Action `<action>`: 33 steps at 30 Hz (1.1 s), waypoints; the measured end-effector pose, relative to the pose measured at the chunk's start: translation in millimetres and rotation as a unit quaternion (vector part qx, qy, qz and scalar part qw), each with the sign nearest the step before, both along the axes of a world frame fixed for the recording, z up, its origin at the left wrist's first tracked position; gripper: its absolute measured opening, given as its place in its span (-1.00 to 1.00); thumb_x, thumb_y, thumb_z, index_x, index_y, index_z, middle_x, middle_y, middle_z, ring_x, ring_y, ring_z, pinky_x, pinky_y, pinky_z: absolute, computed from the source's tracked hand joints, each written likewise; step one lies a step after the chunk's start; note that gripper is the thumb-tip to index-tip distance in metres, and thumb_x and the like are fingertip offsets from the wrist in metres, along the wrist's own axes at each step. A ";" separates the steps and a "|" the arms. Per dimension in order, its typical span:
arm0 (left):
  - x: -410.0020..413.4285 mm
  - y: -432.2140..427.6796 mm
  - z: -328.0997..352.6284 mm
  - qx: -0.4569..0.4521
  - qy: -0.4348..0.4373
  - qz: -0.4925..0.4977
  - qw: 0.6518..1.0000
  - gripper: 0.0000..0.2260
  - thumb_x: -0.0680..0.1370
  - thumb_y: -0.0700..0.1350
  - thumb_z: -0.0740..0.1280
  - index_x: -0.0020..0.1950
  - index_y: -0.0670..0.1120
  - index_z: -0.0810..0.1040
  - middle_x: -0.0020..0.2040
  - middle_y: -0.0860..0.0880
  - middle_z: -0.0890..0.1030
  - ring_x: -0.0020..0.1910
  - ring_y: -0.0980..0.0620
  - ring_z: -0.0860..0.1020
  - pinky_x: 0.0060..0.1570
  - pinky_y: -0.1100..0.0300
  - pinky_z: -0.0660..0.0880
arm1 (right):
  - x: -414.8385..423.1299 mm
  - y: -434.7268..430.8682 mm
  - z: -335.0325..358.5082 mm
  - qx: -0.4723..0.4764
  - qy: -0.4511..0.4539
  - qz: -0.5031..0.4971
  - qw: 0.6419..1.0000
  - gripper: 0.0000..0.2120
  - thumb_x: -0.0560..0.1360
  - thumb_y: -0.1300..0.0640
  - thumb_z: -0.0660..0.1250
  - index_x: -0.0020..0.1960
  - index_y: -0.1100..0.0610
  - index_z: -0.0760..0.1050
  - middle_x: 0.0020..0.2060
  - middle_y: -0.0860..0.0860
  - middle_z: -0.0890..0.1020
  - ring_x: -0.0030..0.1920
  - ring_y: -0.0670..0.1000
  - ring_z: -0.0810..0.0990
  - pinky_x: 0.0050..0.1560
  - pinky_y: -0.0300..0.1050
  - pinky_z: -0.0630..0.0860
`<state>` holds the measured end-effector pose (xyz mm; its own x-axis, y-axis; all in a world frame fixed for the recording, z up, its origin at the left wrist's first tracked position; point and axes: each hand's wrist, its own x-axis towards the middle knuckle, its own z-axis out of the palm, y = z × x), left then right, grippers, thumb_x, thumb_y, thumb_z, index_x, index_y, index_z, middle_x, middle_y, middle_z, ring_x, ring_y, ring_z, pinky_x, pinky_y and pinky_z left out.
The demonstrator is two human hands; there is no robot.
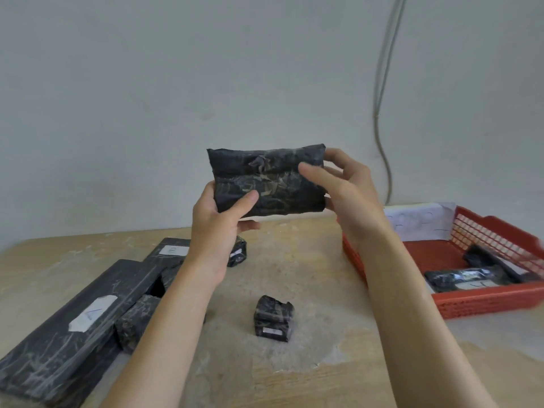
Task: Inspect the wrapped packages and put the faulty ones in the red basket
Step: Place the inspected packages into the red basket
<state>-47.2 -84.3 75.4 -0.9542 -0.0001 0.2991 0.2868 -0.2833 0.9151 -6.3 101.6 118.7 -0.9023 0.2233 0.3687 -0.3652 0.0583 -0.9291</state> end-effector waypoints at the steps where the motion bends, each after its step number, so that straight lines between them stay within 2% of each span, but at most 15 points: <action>1: 3.4 5.1 -0.5 0.000 -0.003 -0.017 1.000 -0.71 0.61 -0.23 0.46 0.32 -0.12 0.58 0.15 -0.06 0.74 0.09 -0.03 0.72 -0.19 0.13 0.66 | 7.4 9.5 1.4 0.006 0.002 0.001 1.000 -0.81 0.61 0.19 0.46 0.22 0.09 0.65 -0.02 0.03 0.80 0.04 0.06 0.79 0.06 0.04 0.71; 4: 17.4 25.6 -4.9 -0.042 0.009 -0.058 0.997 -0.68 0.60 -0.21 0.47 0.35 -0.10 0.57 0.17 -0.05 0.74 0.14 -0.05 0.72 -0.13 0.08 0.68 | 31.3 42.6 -2.7 0.041 -0.005 -0.024 0.999 -0.81 0.59 0.34 0.45 0.17 0.18 0.66 -0.04 0.08 0.80 -0.04 0.07 0.78 0.00 0.25 0.68; 7: 34.1 50.5 -14.8 -0.128 0.030 -0.084 0.988 -0.59 0.57 -0.16 0.51 0.40 0.00 0.52 0.15 0.00 0.74 0.13 0.01 0.72 0.00 0.05 0.71 | 57.2 90.9 -8.3 0.048 -0.008 -0.080 0.996 -0.81 0.58 0.36 0.46 0.14 0.17 0.67 -0.08 0.07 0.81 -0.09 0.05 0.80 -0.13 0.03 0.75; 11: 46.2 93.1 -27.4 -0.225 0.021 -0.118 0.967 -0.54 0.43 0.07 0.59 0.29 0.11 0.58 0.16 0.07 0.70 0.17 0.07 0.68 0.22 -0.04 0.63 | 82.6 174.0 -14.1 0.053 0.000 -0.219 0.974 -0.79 0.55 0.32 0.51 0.11 0.07 0.69 -0.11 0.01 0.81 -0.06 0.09 0.81 -0.05 0.06 0.74; 13: 37.0 125.0 -32.8 -0.250 0.014 -0.111 0.962 -0.60 0.45 0.08 0.59 0.24 0.09 0.59 0.18 0.12 0.66 0.22 0.08 0.63 0.30 0.04 0.56 | 83.9 208.3 -19.8 0.080 -0.013 -0.274 0.958 -0.79 0.54 0.30 0.53 0.09 0.05 0.69 -0.12 0.00 0.81 -0.10 0.04 0.81 -0.04 0.02 0.74; 16: 12.5 174.2 -43.3 -0.251 -0.051 -0.095 0.962 -0.60 0.58 0.02 0.52 0.37 0.04 0.53 0.34 0.10 0.58 0.34 0.06 0.54 0.28 0.12 0.44 | 70.6 240.9 -34.4 0.250 -0.019 -0.335 0.908 -0.76 0.52 0.25 0.54 0.14 0.04 0.71 -0.09 -0.02 0.79 -0.11 -0.05 0.77 -0.07 -0.20 0.71; 17: 6.3 187.2 -47.2 -0.223 -0.090 -0.106 0.965 -0.55 0.59 0.06 0.51 0.43 0.02 0.49 0.38 0.08 0.57 0.36 0.05 0.54 0.24 0.13 0.43 | 64.5 246.5 -40.6 0.326 -0.008 -0.334 0.884 -0.76 0.51 0.25 0.53 0.14 0.04 0.72 -0.09 -0.02 0.79 -0.10 -0.03 0.76 -0.04 -0.19 0.70; 19: -0.5 206.2 -58.2 -0.168 -0.147 -0.129 0.966 -0.46 0.60 0.12 0.48 0.51 0.01 0.43 0.39 0.07 0.58 0.36 0.04 0.56 0.20 0.13 0.45 | 50.8 255.2 -55.2 0.457 0.023 -0.301 0.837 -0.73 0.48 0.28 0.52 0.14 0.03 0.74 -0.13 -0.01 0.79 -0.13 0.07 0.77 -0.03 -0.01 0.70; 20: 0.5 211.8 -62.8 -0.160 -0.156 -0.130 0.966 -0.43 0.61 0.11 0.46 0.56 0.02 0.37 0.41 0.07 0.57 0.37 0.04 0.56 0.25 0.10 0.46 | 43.6 259.3 -63.1 0.516 0.035 -0.278 0.810 -0.71 0.46 0.30 0.53 0.13 0.04 0.74 -0.18 0.01 0.78 -0.20 0.13 0.75 -0.11 0.05 0.70; 22: 1.2 217.2 -73.6 -0.162 -0.158 -0.121 0.967 -0.39 0.66 0.00 0.40 0.65 0.05 0.23 0.43 0.07 0.55 0.36 0.01 0.55 0.38 0.03 0.46 | 28.5 268.8 -76.8 0.607 0.045 -0.233 0.758 -0.69 0.43 0.32 0.55 0.11 0.05 0.74 -0.29 0.05 0.74 -0.34 0.19 0.69 -0.27 0.12 0.67; 23: 1.2 218.1 -77.9 -0.166 -0.156 -0.116 0.967 -0.39 0.67 -0.07 0.37 0.67 0.07 0.18 0.43 0.07 0.56 0.34 0.01 0.56 0.38 0.03 0.46 | 21.9 272.6 -79.9 0.631 0.034 -0.210 0.746 -0.69 0.43 0.31 0.54 0.12 0.04 0.74 -0.29 0.05 0.73 -0.36 0.17 0.66 -0.27 0.12 0.66; 26: -0.3 218.6 -87.9 -0.199 -0.138 -0.112 0.964 -0.35 0.68 -0.18 0.25 0.71 0.13 0.06 0.42 0.10 0.54 0.30 0.03 0.55 0.30 0.07 0.44 | 8.8 285.1 -78.7 0.623 -0.047 -0.131 0.770 -0.70 0.48 0.29 0.51 0.15 0.01 0.71 -0.18 -0.03 0.74 -0.30 0.02 0.59 -0.16 0.05 0.64; 28: -1.9 218.9 -91.4 -0.207 -0.131 -0.107 0.964 -0.33 0.66 -0.17 0.23 0.71 0.15 0.04 0.40 0.11 0.55 0.28 0.03 0.56 0.30 0.04 0.46 | 4.6 294.9 -74.5 0.602 -0.159 -0.041 0.781 -0.66 0.48 0.27 0.51 0.16 -0.07 0.63 -0.07 -0.13 0.70 -0.17 -0.01 0.64 -0.09 -0.01 0.62; 30: -1.9 219.2 -93.0 -0.209 -0.126 -0.106 0.964 -0.30 0.62 -0.12 0.24 0.70 0.18 0.03 0.35 0.14 0.57 0.25 0.04 0.58 0.33 -0.03 0.50 | 3.3 303.3 -68.9 0.574 -0.275 0.043 0.770 -0.59 0.50 0.24 0.49 0.22 -0.13 0.51 0.08 -0.14 0.64 0.00 -0.06 0.65 0.00 -0.08 0.60; 33: -2.1 219.7 -94.7 -0.208 -0.123 -0.100 0.965 -0.29 0.59 -0.10 0.23 0.70 0.19 0.04 0.30 0.20 0.57 0.24 0.06 0.58 0.36 -0.08 0.50 | -2.3 308.9 -55.5 0.500 -0.365 0.098 0.779 -0.61 0.50 0.26 0.38 0.27 -0.05 0.54 0.23 -0.10 0.62 0.19 -0.17 0.60 0.15 -0.15 0.53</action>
<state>-49.3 135.5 -19.3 -0.9650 0.2622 -0.0017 0.0243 0.0958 0.9951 -8.5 410.5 63.2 -0.9337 -0.0142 -0.3578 0.1472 0.8956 -0.4197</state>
